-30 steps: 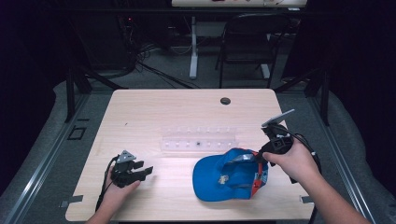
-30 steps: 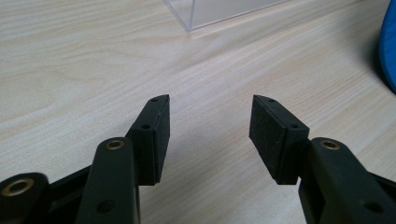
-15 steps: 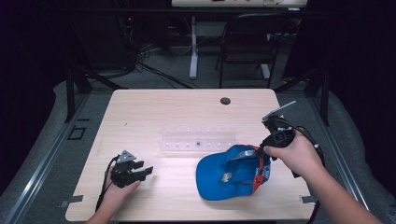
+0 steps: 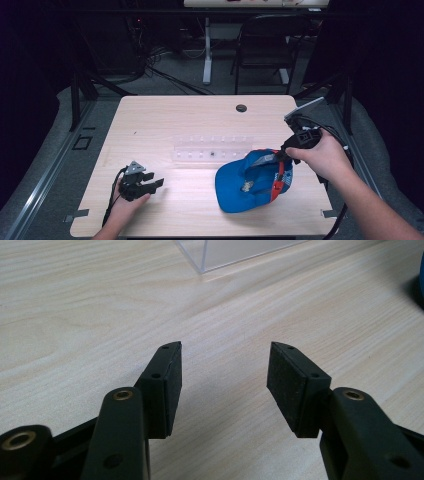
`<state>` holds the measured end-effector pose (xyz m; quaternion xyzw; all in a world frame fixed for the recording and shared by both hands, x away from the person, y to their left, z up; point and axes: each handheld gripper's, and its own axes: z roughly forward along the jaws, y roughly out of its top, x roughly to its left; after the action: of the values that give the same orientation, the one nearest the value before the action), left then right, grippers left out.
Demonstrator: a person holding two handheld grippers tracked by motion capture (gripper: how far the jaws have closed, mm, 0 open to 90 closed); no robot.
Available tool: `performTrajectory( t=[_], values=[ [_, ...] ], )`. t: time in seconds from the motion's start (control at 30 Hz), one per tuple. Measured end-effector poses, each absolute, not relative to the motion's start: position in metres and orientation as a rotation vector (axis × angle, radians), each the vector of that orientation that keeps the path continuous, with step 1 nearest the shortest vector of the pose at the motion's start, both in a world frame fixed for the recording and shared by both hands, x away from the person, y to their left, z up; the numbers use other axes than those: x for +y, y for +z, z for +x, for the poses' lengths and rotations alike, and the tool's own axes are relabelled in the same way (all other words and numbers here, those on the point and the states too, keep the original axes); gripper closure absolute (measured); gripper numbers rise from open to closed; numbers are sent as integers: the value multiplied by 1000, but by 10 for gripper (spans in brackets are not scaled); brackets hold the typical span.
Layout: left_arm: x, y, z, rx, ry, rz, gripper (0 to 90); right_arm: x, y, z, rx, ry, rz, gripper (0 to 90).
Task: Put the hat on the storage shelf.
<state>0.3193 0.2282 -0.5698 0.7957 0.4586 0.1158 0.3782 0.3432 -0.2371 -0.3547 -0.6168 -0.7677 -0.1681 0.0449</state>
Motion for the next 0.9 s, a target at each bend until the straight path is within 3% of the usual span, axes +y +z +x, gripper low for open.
performTrajectory(
  t=[0.9],
  values=[
    [228, -570, 319, 1173, 298, 2031, 482, -238, -341, 345, -2205, -616, -1845, 786]
  ],
)
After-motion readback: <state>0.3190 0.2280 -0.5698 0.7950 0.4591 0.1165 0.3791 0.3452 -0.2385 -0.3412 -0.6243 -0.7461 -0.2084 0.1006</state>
